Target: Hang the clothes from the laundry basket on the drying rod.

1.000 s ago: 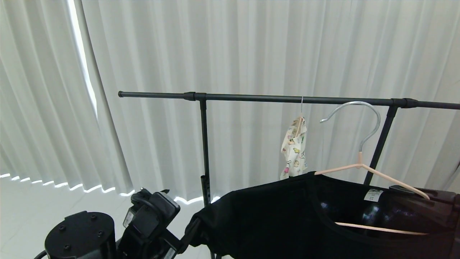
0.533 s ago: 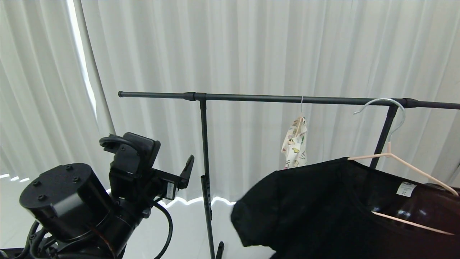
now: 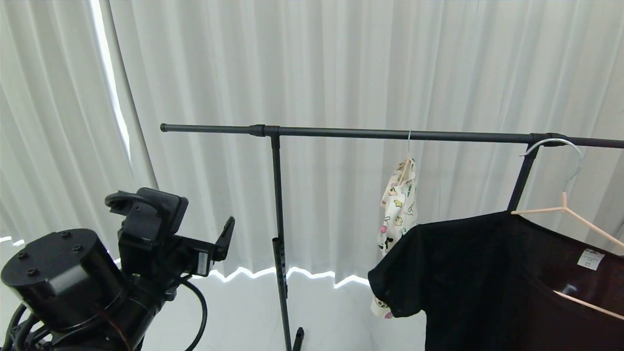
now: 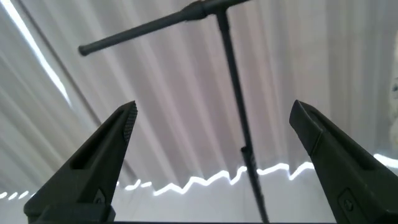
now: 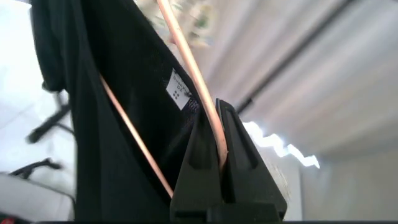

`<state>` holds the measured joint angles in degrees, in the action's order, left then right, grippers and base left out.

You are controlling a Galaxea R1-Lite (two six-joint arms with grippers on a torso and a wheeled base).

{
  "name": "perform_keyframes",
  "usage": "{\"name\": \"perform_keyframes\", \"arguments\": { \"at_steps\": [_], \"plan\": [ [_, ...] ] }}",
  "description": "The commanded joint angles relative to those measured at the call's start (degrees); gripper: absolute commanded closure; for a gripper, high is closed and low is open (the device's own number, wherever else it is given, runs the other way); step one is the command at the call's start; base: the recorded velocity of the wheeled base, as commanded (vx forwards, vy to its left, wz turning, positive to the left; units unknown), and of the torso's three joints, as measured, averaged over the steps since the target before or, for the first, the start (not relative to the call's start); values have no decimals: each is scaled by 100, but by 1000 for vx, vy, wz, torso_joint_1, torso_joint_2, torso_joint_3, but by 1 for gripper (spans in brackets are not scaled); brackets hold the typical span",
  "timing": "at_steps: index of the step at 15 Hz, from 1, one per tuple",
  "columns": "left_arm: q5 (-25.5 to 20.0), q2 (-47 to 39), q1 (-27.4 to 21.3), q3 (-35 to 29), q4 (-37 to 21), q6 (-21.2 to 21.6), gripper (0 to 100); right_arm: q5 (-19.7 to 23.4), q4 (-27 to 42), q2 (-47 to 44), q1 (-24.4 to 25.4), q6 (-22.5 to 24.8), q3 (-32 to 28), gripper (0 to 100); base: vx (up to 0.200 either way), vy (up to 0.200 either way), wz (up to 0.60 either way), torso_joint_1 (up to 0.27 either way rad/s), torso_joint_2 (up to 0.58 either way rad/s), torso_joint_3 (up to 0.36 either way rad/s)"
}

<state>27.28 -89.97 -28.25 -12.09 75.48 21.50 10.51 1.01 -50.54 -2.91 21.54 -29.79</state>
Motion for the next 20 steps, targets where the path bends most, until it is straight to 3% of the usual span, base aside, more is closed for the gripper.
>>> {"name": "perform_keyframes", "arguments": {
  "at_steps": [1,5,9,10,13,14,17,20],
  "plan": [
    [-4,252,267,453,1,-15,0,-66,180,-17,-456,34,9,100,0,0,0,0,0,0],
    [-48,199,706,480,-7,-393,0,-1253,470,-342,-535,-10,0,100,0,0,0,0,0,0],
    [-153,41,680,717,-25,-929,0,-1279,-75,-676,-526,-150,-97,100,0,0,0,0,0,0],
    [-153,14,575,700,-25,-1175,0,-1279,-295,-755,-526,-212,-97,100,0,0,0,0,0,0],
    [-153,-38,346,752,-25,-1359,0,-1271,-321,-782,-526,-282,-79,100,0,0,0,0,0,0],
    [-215,-91,74,770,-16,-1474,0,-1262,-321,-782,-500,-273,-70,100,0,0,0,0,0,0],
    [-1006,-30,-797,1007,-16,-1403,0,-1262,-330,-791,-456,-273,-88,100,0,0,0,0,0,0],
    [-1779,-56,-981,1209,-69,-1263,0,-1279,-303,-799,-465,-282,-79,100,0,0,0,0,0,0]
  ]
}}
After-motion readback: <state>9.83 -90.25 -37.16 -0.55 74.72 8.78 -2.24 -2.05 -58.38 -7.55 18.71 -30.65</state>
